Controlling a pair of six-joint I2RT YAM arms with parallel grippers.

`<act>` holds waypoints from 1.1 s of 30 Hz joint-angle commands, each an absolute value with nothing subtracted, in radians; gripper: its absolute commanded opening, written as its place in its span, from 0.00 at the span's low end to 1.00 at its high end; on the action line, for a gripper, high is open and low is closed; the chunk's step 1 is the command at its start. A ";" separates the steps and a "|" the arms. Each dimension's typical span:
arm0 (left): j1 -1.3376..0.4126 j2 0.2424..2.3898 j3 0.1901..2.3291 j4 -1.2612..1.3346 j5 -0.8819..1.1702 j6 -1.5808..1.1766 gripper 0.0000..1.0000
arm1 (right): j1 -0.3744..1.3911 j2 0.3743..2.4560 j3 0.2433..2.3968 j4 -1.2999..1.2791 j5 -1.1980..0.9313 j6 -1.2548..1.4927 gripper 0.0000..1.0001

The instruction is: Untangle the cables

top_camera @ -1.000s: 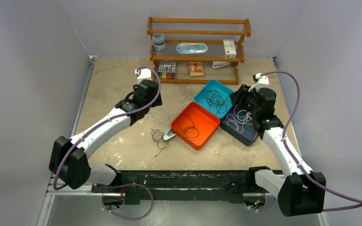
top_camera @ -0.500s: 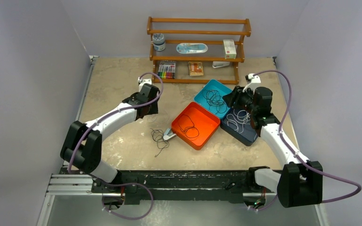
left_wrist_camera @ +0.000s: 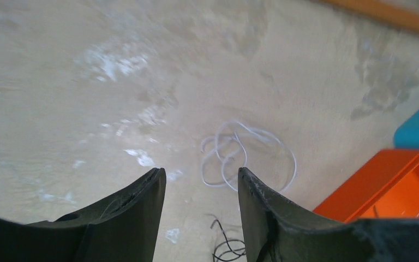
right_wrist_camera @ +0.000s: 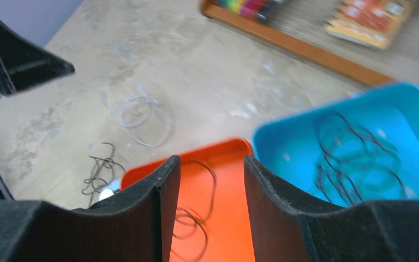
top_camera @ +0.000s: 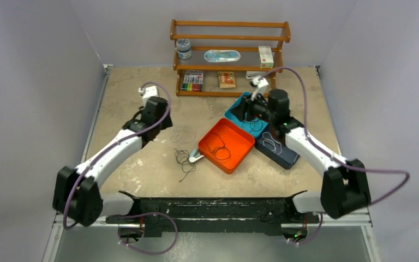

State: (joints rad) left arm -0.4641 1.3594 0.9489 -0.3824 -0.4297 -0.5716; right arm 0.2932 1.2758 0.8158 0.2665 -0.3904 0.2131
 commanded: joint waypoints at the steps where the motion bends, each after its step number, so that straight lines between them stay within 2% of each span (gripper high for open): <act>1: -0.353 1.161 0.915 -0.357 -0.457 -0.642 0.51 | 0.431 1.444 1.043 0.284 -0.431 0.122 0.50; 8: -0.320 0.983 0.908 -0.459 -0.578 -0.608 0.51 | 0.611 1.838 1.409 0.131 -0.409 0.046 0.49; 15: -0.319 0.917 0.875 -0.471 -0.582 -0.605 0.51 | 0.696 2.147 1.716 -0.093 -0.303 -0.004 0.46; 27: -0.319 0.917 0.855 -0.447 -0.534 -0.600 0.51 | 0.707 2.221 1.707 -0.090 -0.252 0.028 0.43; 33: -0.320 0.922 0.855 -0.438 -0.528 -0.600 0.51 | 0.707 2.237 1.712 -0.084 -0.270 0.026 0.39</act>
